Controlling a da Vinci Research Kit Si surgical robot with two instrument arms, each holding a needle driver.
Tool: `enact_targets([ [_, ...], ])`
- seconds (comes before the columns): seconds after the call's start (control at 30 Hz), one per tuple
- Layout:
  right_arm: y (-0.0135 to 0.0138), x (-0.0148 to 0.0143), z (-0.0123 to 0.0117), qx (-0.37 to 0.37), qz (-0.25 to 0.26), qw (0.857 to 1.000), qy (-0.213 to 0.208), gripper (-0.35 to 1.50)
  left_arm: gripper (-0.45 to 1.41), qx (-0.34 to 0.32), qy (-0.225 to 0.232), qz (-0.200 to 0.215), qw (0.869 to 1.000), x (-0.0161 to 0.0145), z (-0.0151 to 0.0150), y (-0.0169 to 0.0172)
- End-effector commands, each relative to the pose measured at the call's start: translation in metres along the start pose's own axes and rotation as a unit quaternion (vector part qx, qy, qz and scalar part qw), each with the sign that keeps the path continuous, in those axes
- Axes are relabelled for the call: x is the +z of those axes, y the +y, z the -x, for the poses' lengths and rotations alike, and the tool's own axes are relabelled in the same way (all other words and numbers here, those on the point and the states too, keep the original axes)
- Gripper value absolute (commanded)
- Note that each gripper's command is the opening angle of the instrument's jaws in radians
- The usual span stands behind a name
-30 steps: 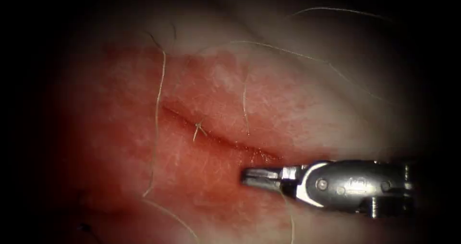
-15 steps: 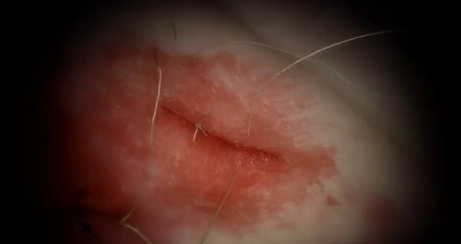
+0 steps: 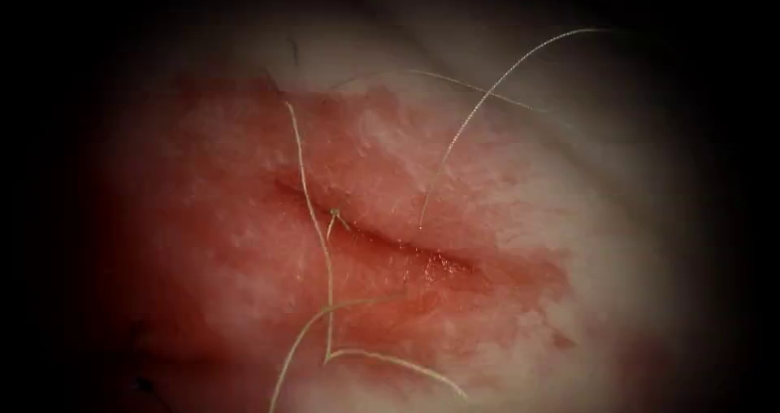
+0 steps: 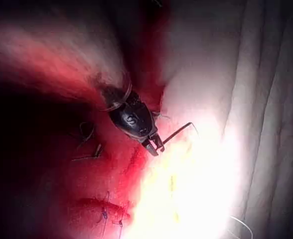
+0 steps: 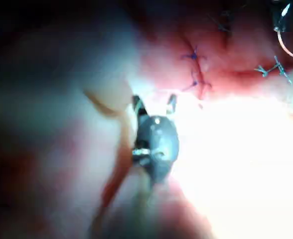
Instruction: Wound Closure
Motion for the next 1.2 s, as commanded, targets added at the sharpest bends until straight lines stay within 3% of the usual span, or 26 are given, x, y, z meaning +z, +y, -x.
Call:
enact_targets([
  [0.03, 0.0026, -0.0013, 0.0023, -0.01, 0.018, 1.0, 0.001, 1.45, -0.35, 0.0, 0.0, 0.001, 1.0, 0.0007, 0.0006, 0.0001],
  [0.2, 0.0079, -0.0025, 0.0069, -0.02, 0.075, 0.997, -0.021, 1.45, -0.35, -0.003, 0.0, 0.001, 1.0, 0.0007, 0.0007, 0.0001],
  [0.37, 0.0105, -0.0005, 0.0081, -0.015, 0.112, 0.993, -0.019, 1.38, -0.35, -0.005, -0.002, 0.002, 1.0, 0.0008, 0.0009, 0.0002],
  [0.6, 0.0112, 0.0037, 0.0097, -0.024, 0.125, 0.992, -0.015, 1.33, -0.35, -0.004, -0.002, 0.002, 1.0, 0.0009, 0.0009, 0.0002],
  [0.73, 0.0107, 0.0061, 0.0121, -0.042, 0.117, 0.992, -0.019, 1.26, -0.35, -0.004, -0.002, 0.002, 1.0, 0.0009, 0.0009, 0.0002],
  [0.83, 0.0104, 0.0071, 0.0137, -0.052, 0.105, 0.993, -0.017, 1.11, -0.35, -0.005, -0.002, 0.002, 1.0, 0.0009, 0.0009, 0.0002],
  [0.9, 0.0104, 0.0075, 0.0151, -0.058, 0.1, 0.993, -0.024, 0.96, -0.35, -0.004, -0.003, 0.003, 1.0, 0.0009, 0.0009, 0.0002],
  [1.0, 0.0103, 0.0077, 0.016, -0.061, 0.082, 0.994, -0.03, 0.52, -0.35, -0.004, -0.003, 0.003, 1.0, 0.001, 0.0009, 0.0003],
  [1.07, 0.0103, 0.0078, 0.0166, -0.064, 0.063, 0.995, -0.035, -0.32, -0.35, -0.005, -0.003, 0.002, 1.0, 0.001, 0.0009, 0.0003],
  [1.2, 0.0102, 0.0074, 0.0174, -0.066, 0.043, 0.995, -0.059, -0.35, -0.35, -0.005, -0.003, 0.002, 1.0, 0.0011, 0.0008, 0.0003],
])
